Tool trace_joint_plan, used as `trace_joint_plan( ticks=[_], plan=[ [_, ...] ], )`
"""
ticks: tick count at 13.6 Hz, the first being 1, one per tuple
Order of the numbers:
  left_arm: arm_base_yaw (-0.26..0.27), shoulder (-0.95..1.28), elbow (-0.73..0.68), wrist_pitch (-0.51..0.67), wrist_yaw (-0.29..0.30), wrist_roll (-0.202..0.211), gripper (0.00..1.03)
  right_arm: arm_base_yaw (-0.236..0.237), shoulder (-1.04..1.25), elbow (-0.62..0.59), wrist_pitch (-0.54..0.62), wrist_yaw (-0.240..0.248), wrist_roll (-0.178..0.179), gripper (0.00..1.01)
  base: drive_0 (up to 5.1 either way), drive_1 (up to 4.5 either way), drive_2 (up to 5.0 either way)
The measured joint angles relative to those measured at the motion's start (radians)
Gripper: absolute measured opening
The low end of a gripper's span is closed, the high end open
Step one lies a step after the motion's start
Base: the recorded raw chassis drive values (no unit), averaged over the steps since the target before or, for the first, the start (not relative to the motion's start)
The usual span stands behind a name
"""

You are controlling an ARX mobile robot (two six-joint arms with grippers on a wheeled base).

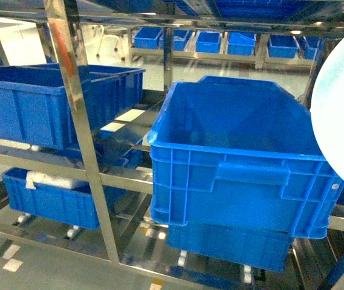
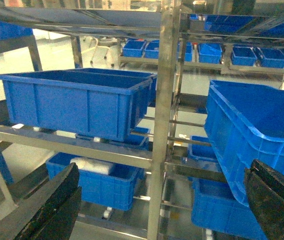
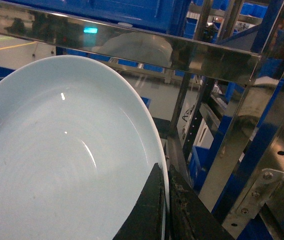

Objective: Place blue tray on left shelf second layer neatly

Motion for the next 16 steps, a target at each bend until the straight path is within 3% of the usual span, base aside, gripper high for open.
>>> trace_joint_plan(
  ticks=[8, 16],
  plan=[
    [0.000, 0.000, 0.000, -0.003, -0.005, 0.000, 0.98, 0.001, 0.000, 0.000, -0.002, -0.008, 0.000, 0.02, -6.4, 2.08, -0.6],
    [-0.001, 0.000, 0.000, 0.002, 0.000, 0.000, 0.98, 0.000, 0.000, 0.000, -0.001, 0.000, 0.000, 0.02, -0.7, -0.73, -0.7]
  ],
)
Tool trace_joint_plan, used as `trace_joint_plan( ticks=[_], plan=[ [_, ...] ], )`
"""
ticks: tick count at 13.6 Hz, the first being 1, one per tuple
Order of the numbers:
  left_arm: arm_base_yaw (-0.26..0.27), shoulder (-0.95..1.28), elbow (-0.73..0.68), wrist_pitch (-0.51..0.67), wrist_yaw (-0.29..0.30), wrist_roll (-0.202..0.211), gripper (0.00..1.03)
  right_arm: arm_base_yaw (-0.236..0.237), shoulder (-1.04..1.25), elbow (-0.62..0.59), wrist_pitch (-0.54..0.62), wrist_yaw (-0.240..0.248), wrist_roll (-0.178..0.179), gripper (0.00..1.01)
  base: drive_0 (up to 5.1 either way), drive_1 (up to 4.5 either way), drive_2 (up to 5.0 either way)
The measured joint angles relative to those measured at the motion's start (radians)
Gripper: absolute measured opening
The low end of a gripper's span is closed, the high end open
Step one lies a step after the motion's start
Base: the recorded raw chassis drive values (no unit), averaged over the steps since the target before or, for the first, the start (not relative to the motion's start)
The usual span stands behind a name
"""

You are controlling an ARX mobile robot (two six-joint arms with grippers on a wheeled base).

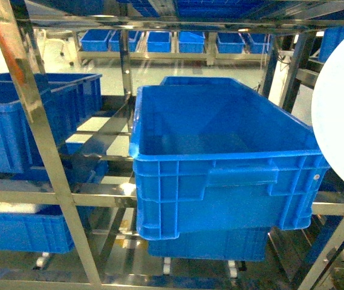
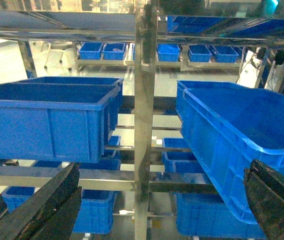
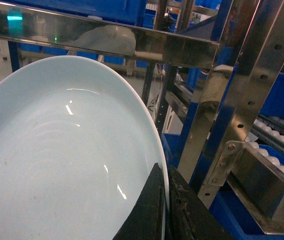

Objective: Place blue tray on left shelf second layer neatly

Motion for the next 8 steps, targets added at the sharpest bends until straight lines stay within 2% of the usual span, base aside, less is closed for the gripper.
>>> trace_joint_plan(
  ticks=[2, 6, 8],
  plan=[
    [0.000, 0.000, 0.000, 0.000, 0.000, 0.000, 0.98, 0.000, 0.000, 0.000, 0.000, 0.000, 0.000, 0.02, 0.6, 0.57, 0.6],
    [-0.001, 0.000, 0.000, 0.000, 0.000, 0.000, 0.98, 0.000, 0.000, 0.000, 0.000, 0.000, 0.000, 0.02, 1.6, 1.65, 1.6],
    [0.002, 0.000, 0.000, 0.002, -0.002, 0.000, 0.98, 0.001, -0.005, 0.000, 0.003, -0.004, 0.000, 0.02, -0.1, 4.22, -4.4]
  ],
)
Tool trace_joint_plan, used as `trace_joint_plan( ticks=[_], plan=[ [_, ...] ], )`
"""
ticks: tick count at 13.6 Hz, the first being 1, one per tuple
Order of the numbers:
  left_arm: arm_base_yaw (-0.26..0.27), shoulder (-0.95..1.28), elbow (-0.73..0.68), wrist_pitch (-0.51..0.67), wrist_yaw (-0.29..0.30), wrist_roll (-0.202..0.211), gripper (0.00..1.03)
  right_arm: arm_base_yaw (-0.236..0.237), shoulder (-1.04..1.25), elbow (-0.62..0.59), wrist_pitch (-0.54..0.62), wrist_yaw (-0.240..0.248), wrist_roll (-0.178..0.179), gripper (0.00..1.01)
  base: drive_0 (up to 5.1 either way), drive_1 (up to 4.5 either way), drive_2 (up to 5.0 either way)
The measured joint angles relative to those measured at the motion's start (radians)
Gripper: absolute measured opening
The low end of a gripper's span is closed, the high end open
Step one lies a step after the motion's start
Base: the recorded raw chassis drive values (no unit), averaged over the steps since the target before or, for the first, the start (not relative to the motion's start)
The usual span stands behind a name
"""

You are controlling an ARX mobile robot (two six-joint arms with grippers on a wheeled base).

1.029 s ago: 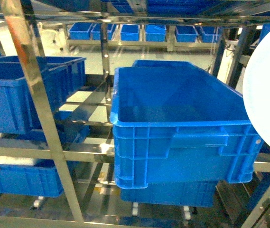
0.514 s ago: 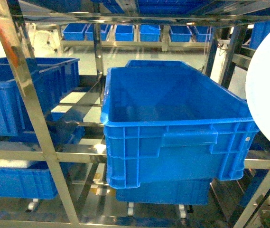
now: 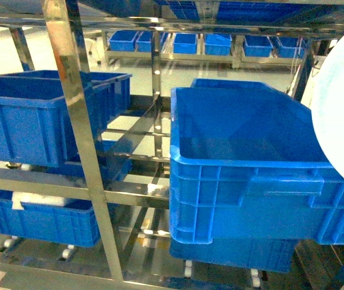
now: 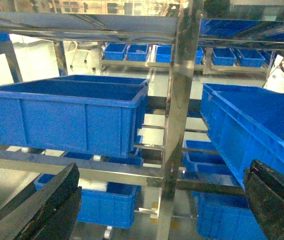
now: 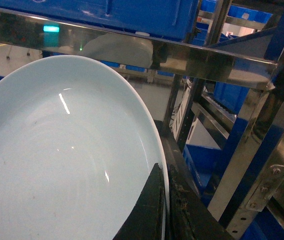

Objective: Place blue tray on left shelf second layer neatly

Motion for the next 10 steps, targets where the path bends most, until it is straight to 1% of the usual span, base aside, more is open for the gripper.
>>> trace_joint_plan(
  ticks=[4, 7, 10],
  plan=[
    [-0.001, 0.000, 0.000, -0.001, 0.001, 0.000, 0.98, 0.000, 0.000, 0.000, -0.004, 0.000, 0.000, 0.02, 0.0, 4.31, -4.3],
    [-0.001, 0.000, 0.000, -0.003, 0.001, 0.000, 0.98, 0.000, 0.005, 0.000, -0.006, 0.000, 0.000, 0.02, 0.0, 2.82, -2.9],
    [-0.001, 0.000, 0.000, -0.002, 0.001, 0.000, 0.98, 0.000, 0.005, -0.009, -0.017, -0.015, -0.015, 0.02, 0.0, 0.39, -0.4]
  ],
)
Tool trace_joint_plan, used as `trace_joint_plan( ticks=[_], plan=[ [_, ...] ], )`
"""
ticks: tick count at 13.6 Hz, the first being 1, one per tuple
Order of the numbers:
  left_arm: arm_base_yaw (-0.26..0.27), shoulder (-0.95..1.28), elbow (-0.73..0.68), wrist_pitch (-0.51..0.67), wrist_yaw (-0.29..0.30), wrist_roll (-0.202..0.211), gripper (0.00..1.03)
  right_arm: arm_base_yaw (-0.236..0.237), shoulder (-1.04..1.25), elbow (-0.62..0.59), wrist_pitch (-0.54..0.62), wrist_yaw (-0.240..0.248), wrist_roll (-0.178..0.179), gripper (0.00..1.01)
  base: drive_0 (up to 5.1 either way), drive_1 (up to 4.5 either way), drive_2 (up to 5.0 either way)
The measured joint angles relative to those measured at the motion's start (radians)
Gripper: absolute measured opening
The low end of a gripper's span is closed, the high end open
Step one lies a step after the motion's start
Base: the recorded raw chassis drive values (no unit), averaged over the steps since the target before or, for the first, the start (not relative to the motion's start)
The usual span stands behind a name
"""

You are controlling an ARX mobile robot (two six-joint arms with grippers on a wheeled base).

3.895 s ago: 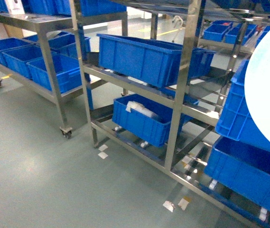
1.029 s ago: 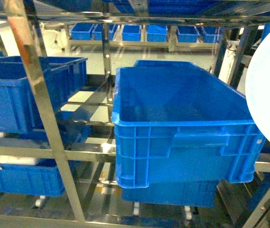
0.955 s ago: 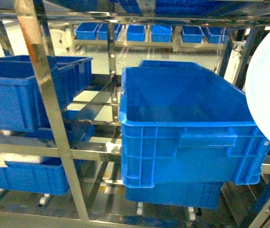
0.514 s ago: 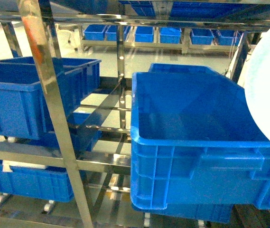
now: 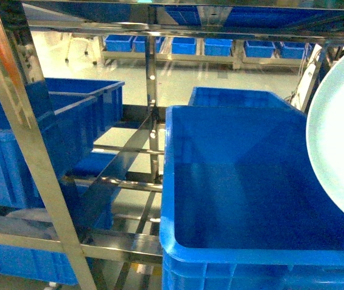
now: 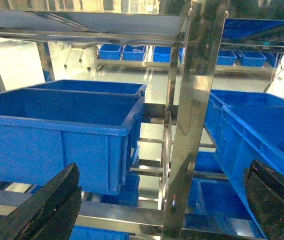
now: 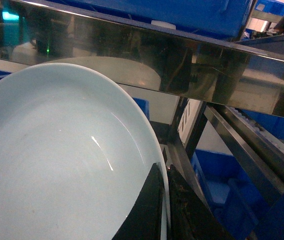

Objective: Place blue tray on left shelf second layer neatly

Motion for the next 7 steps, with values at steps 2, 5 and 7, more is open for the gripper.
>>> trace_joint_plan(
  ticks=[2, 5, 7],
  plan=[
    [0.000, 0.000, 0.000, 0.000, 0.000, 0.000, 0.98, 0.000, 0.000, 0.000, 0.001, -0.003, -0.001, 0.02, 0.0, 0.00, 0.0],
    [0.000, 0.000, 0.000, 0.000, 0.000, 0.000, 0.98, 0.000, 0.000, 0.000, -0.002, -0.003, 0.000, 0.02, 0.0, 0.00, 0.0],
    [0.000, 0.000, 0.000, 0.000, 0.000, 0.000, 0.98, -0.032, 0.019, 0.016, -0.079, -0.034, 0.167, 0.02, 0.0, 0.00, 0.0]
  ],
)
